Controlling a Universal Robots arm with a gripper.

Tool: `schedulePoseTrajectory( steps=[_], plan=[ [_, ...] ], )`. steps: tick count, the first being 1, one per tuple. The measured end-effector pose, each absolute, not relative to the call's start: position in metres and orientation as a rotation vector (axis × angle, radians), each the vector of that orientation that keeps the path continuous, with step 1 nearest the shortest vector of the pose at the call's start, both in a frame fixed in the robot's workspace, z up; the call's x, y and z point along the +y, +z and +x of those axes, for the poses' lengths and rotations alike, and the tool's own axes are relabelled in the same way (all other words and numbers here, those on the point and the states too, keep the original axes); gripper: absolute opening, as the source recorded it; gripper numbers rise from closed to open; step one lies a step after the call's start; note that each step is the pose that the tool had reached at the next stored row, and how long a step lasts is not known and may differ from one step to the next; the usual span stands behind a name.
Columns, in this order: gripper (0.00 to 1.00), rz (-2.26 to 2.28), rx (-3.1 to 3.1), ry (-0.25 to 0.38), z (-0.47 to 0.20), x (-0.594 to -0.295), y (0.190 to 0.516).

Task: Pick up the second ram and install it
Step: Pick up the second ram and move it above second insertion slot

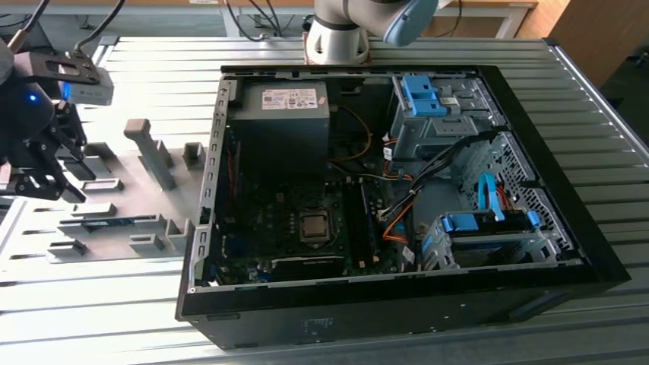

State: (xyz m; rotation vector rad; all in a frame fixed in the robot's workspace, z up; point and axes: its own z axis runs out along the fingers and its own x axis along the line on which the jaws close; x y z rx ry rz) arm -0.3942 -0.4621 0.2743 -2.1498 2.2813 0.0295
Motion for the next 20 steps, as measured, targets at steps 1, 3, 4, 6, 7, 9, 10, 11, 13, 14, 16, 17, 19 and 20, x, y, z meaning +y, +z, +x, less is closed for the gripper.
schedulePoseTrajectory(
  steps=[1,3,4,6,7,9,10,11,13,14,16,17,19,20],
  plan=[
    [0.42,-2.15,2.281,0.03,-0.394,-0.462,0.273],
    [0.42,-2.15,2.281,0.03,-0.394,-0.462,0.272],
    [0.42,-2.15,2.281,0.03,-0.394,-0.462,0.272],
    [0.42,-2.15,2.282,0.03,-0.394,-0.462,0.272],
    [0.42,-2.15,2.281,0.03,-0.394,-0.462,0.271],
    [0.42,-2.15,2.281,0.03,-0.394,-0.462,0.271],
    [0.42,-2.149,2.281,0.03,-0.394,-0.462,0.27],
    [0.42,-2.15,2.281,0.03,-0.394,-0.463,0.268],
    [0.42,-2.15,2.28,0.03,-0.394,-0.463,0.265],
    [0.42,-2.151,2.28,0.03,-0.394,-0.463,0.263],
    [0.42,-2.15,2.281,0.03,-0.395,-0.464,0.26],
    [0.42,-2.146,2.285,0.03,-0.395,-0.464,0.258],
    [0.42,-2.127,2.303,0.029,-0.397,-0.464,0.254],
    [0.42,-2.121,2.308,0.029,-0.397,-0.464,0.253]
  ],
)
